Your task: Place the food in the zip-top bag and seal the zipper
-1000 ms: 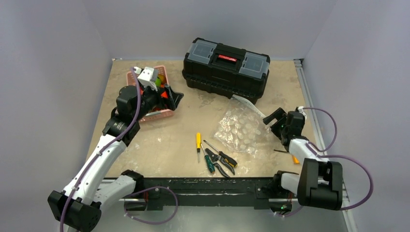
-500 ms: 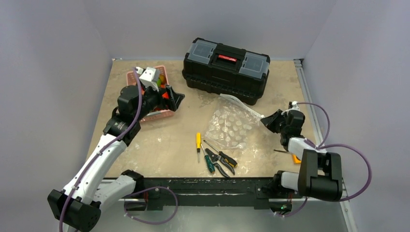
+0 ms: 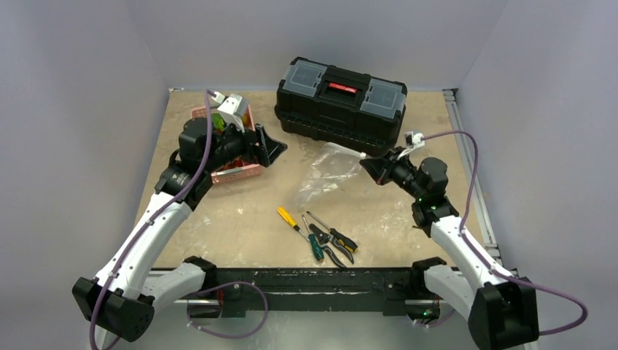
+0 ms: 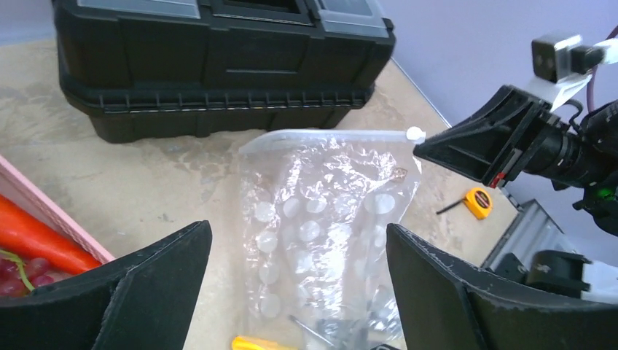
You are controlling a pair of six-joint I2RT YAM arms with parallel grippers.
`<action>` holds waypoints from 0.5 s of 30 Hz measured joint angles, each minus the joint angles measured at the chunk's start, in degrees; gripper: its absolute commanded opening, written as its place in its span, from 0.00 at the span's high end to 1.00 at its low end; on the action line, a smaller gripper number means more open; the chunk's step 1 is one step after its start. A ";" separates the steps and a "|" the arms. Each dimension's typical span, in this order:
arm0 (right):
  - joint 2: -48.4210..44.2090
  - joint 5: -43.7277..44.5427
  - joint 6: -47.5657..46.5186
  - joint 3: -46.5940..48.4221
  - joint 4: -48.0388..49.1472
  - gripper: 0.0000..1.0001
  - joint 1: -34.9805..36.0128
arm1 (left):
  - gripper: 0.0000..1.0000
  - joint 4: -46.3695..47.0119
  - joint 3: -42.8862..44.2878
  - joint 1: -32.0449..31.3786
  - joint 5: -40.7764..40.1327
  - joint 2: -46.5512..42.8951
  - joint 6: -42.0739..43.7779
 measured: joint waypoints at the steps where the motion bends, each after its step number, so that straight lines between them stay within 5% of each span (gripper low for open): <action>1: -1.05 0.11 -0.92 1.68 -0.09 1.00 2.10 | 0.12 -1.25 1.16 0.00 0.94 0.22 -0.39; 15: 8.15 4.55 -14.32 28.04 -5.31 1.00 16.92 | 0.12 -7.61 4.68 0.00 -4.96 -2.51 -0.85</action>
